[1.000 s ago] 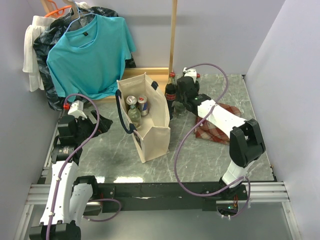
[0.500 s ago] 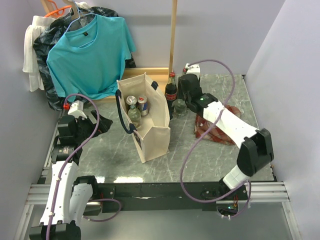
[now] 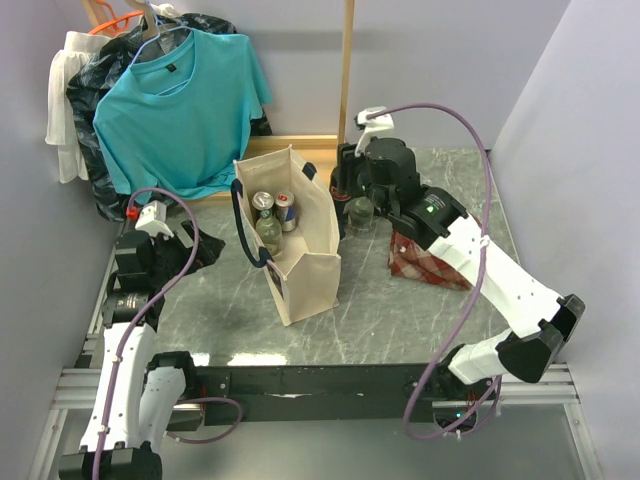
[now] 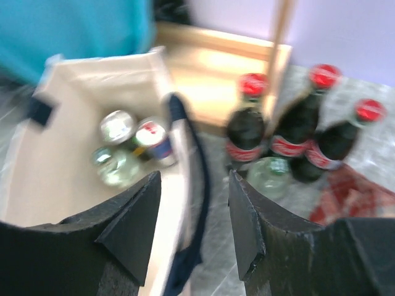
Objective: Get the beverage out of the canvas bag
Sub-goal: Place the drink at the center of the board, then take out the drink from the canvas bag.
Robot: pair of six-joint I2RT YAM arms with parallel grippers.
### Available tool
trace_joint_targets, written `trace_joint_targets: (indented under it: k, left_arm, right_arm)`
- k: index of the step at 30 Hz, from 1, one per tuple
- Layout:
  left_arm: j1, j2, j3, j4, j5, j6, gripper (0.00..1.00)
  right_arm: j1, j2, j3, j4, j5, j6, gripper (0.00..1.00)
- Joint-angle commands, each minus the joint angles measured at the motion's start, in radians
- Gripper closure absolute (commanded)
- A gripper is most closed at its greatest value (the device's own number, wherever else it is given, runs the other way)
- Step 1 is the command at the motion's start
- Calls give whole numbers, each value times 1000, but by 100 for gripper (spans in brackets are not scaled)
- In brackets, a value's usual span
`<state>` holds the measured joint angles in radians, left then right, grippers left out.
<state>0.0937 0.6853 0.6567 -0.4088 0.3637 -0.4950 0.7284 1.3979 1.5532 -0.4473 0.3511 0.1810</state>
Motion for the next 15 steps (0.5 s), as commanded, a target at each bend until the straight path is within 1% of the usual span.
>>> trace_joint_targets:
  k: [1,3,7,9,10,12,15]
  left_arm:
    - [-3,-38,23,28,-20,-5,4]
    - [-8,-50,18,36,-23,-5,4]
    - [-9,-58,21,33,-45,-1,4]
    - [-9,-55,23,30,-54,-2,4]
    - [-9,-58,23,27,-60,-4,4]
    - [-14,-67,21,25,-89,-8,4]
    - [-23,-92,21,18,-129,-13,4]
  right_arm:
    - [43,7,105,-103,-157,-63,45]
    - [51,12,117,-113,-237,-71,45]
    - [52,38,149,-123,-331,-83,45]
    - [52,75,168,-129,-381,-101,46]
    - [52,94,207,-161,-429,-106,47]
    - [54,151,240,-189,-475,-107,49]
    - [55,190,234,-183,-537,-121,50]
